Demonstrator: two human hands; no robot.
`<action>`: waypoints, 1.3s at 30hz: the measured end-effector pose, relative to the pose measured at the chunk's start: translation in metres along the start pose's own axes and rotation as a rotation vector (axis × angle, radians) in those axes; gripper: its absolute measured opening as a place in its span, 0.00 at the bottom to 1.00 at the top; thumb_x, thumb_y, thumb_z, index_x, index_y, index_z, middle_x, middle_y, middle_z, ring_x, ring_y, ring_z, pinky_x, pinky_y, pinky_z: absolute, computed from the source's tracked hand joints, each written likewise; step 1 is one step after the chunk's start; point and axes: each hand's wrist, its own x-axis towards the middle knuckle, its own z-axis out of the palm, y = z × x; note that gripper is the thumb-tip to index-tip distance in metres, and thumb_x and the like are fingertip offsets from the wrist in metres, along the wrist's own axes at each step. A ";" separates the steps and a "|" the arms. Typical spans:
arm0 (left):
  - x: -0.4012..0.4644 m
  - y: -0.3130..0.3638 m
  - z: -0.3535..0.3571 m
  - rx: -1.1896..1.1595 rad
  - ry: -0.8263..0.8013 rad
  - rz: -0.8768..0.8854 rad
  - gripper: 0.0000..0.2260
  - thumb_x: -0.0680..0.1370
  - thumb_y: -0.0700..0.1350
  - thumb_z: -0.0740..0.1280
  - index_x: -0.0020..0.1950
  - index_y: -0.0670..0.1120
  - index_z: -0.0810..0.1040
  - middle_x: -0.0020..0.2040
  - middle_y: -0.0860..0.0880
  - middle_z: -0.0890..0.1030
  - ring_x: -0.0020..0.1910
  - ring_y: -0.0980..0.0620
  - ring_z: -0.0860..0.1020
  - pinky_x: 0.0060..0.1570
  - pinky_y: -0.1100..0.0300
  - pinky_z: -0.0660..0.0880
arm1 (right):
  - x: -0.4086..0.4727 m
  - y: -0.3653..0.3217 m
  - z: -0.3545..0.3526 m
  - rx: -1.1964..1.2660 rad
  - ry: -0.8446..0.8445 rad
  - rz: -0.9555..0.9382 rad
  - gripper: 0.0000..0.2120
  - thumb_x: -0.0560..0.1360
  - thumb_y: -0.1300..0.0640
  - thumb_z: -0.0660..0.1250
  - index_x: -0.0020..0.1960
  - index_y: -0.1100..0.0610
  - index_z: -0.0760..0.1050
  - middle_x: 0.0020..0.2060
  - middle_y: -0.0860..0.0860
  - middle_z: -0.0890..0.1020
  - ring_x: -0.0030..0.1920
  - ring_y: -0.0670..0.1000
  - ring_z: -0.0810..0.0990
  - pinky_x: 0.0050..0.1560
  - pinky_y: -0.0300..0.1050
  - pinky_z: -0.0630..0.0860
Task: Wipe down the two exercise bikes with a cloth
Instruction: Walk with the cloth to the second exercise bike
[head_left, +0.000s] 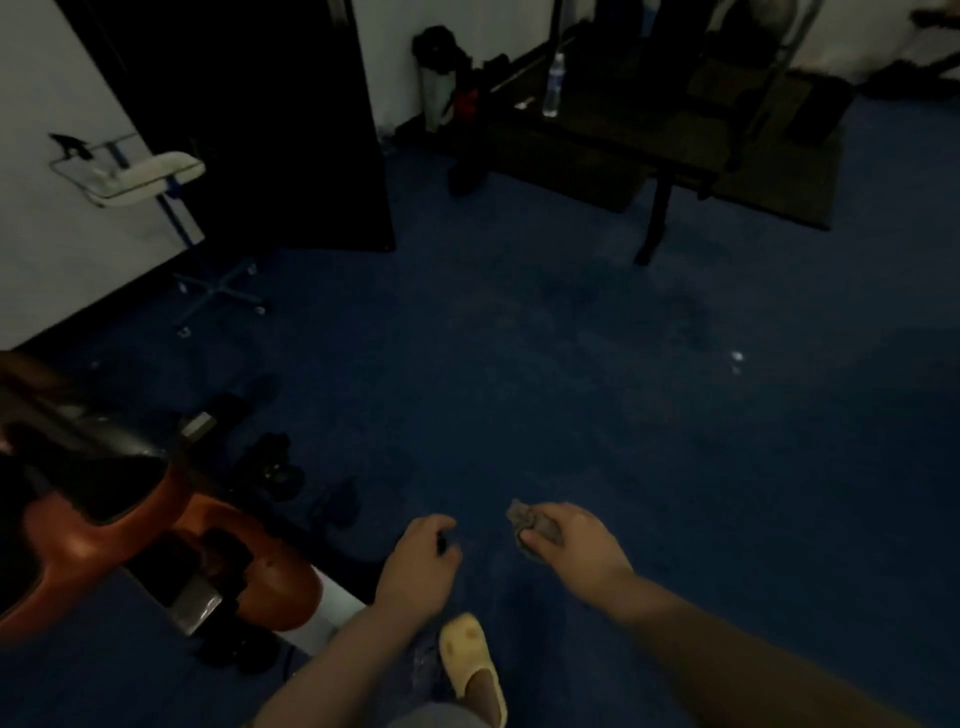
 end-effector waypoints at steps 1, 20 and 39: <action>0.012 0.005 -0.003 -0.002 0.008 -0.007 0.14 0.78 0.46 0.63 0.63 0.50 0.73 0.62 0.50 0.73 0.56 0.55 0.74 0.58 0.61 0.70 | 0.014 -0.004 -0.009 -0.013 -0.012 -0.019 0.16 0.76 0.45 0.64 0.62 0.49 0.74 0.55 0.48 0.77 0.56 0.48 0.75 0.57 0.46 0.73; 0.206 0.092 -0.035 -0.140 0.333 -0.230 0.15 0.79 0.44 0.62 0.66 0.46 0.72 0.65 0.49 0.72 0.61 0.50 0.74 0.63 0.53 0.71 | 0.286 -0.031 -0.141 -0.058 -0.199 -0.313 0.13 0.76 0.45 0.64 0.59 0.46 0.75 0.51 0.46 0.76 0.51 0.46 0.75 0.53 0.45 0.74; 0.294 0.093 -0.081 -0.360 0.657 -0.609 0.15 0.77 0.44 0.63 0.64 0.46 0.73 0.63 0.48 0.74 0.59 0.50 0.76 0.58 0.59 0.71 | 0.466 -0.142 -0.111 -0.209 -0.573 -0.615 0.12 0.77 0.47 0.64 0.59 0.46 0.75 0.51 0.45 0.77 0.51 0.45 0.76 0.52 0.43 0.75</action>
